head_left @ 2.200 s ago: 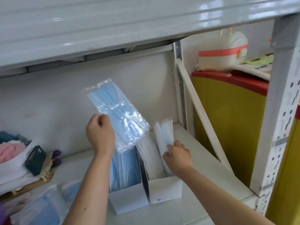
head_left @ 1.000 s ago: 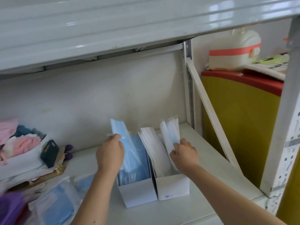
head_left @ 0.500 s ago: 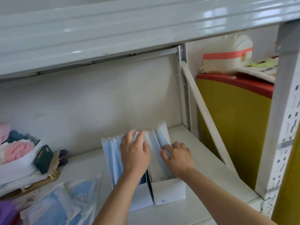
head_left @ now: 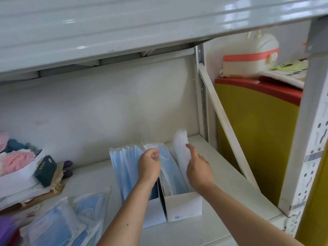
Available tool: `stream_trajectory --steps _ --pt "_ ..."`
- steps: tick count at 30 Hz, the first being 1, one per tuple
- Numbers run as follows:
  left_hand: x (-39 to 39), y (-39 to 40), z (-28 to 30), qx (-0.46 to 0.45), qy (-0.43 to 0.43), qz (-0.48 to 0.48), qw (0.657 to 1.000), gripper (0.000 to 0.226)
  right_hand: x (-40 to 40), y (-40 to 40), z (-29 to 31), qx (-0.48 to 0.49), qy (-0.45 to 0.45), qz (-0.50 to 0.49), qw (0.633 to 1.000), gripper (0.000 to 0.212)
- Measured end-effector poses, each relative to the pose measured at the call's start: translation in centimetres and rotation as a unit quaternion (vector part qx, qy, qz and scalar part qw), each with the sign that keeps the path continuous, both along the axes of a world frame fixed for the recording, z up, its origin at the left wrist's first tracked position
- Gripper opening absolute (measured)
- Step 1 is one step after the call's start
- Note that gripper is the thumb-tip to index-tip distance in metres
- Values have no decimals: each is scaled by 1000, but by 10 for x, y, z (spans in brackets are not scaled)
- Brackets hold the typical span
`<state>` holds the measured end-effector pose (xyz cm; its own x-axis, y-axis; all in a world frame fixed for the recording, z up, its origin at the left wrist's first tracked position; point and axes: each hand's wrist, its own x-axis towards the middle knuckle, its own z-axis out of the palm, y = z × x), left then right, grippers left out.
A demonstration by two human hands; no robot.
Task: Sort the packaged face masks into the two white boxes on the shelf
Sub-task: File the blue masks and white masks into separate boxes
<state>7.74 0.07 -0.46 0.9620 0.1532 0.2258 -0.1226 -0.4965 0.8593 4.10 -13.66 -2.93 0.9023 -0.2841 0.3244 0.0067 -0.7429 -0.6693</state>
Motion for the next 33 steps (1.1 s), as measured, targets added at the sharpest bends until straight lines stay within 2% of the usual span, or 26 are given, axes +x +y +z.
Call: stream_trajectory --steps 2,5,9,13,16,18,20,24,27,33 --pt "2 3 -1 -48 -4 13 999 44 0 -2 -1 7 6 -4 1000 60" --pt "-1 3 -3 -72 -26 34 996 69 0 -3 -3 -13 16 -6 1000 44" --pt "-10 10 20 -130 -126 52 982 86 2 -7 -4 -41 17 -5 999 39" --pt "-15 43 60 -151 -268 140 941 74 2 -14 -5 -58 16 -12 998 38" --pt "-17 73 75 -82 -343 207 912 52 1 -14 -6 -69 18 -11 997 37" --pt "-17 84 76 -40 -336 221 915 44 1 -12 -5 -79 18 -7 997 37" --pt "-19 84 72 -35 -296 219 929 39 1 -10 -4 -85 18 -3 996 36" --pt "-24 69 57 -37 -263 162 950 34 0 -5 -3 -99 19 6 995 36" --pt "-27 59 55 -53 -285 142 946 29 -2 -3 -2 -105 22 10 994 36" --pt "-32 52 58 -59 -337 113 933 41 -2 -5 -1 -103 20 4 994 33"
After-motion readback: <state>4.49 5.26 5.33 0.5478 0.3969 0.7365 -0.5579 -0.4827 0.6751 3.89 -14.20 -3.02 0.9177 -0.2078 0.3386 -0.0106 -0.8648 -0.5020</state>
